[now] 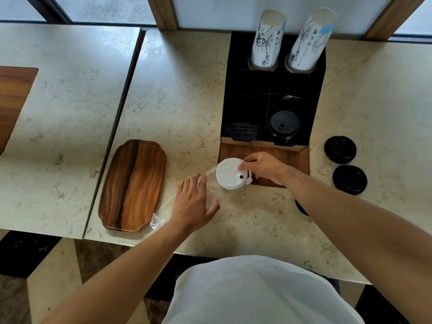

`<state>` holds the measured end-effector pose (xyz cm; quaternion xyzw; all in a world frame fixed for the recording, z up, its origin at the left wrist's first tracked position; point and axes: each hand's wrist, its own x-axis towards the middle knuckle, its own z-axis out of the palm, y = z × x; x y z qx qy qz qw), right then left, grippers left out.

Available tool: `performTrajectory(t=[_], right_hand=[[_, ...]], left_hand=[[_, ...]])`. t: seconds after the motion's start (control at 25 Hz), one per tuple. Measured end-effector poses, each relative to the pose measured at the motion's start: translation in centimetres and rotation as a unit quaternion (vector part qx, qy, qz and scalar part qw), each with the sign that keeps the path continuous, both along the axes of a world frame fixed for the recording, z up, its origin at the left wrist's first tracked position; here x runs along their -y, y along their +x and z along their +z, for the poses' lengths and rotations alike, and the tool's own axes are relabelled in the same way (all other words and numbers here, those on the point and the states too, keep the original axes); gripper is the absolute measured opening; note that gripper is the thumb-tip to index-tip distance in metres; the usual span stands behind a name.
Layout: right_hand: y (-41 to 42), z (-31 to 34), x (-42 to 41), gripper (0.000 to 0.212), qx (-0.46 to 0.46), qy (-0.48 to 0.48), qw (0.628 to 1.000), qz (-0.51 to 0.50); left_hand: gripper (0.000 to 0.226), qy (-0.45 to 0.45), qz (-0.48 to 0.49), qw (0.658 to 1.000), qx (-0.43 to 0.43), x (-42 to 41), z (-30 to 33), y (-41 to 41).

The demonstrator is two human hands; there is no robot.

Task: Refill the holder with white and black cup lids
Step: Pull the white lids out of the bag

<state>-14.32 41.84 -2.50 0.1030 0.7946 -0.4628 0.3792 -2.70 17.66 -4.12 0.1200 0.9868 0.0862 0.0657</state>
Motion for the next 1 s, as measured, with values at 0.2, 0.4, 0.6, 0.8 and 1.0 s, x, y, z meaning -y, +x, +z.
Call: performTrajectory(t=[0.2, 0.4, 0.6, 0.8, 1.0], right_hand=[[0.3, -0.2, 0.2, 0.021, 0.001, 0.006, 1.000, -0.001], [0.7, -0.7, -0.6, 0.032, -0.005, 0.020, 0.999, -0.027], [0.5, -1.1, -1.2, 0.037, 0.010, -0.025, 0.988, -0.153], [1.2, -1.2, -0.7, 0.042, 0.024, -0.104, 0.969, -0.224], [2.1, -1.4, -0.1, 0.038, 0.039, -0.128, 0.963, -0.235]], left_hand=[[0.037, 0.033, -0.110, 0.993, 0.019, 0.6, -0.1, -1.3], [0.033, -0.018, -0.089, 0.995, 0.047, 0.9, -0.4, -1.1], [0.031, -0.050, -0.025, 0.997, 0.062, 1.0, 0.0, -0.6], [0.032, -0.057, 0.056, 0.994, 0.068, 1.7, 0.6, -0.8], [0.026, -0.049, 0.136, 0.988, 0.057, 2.3, 0.9, -1.3]])
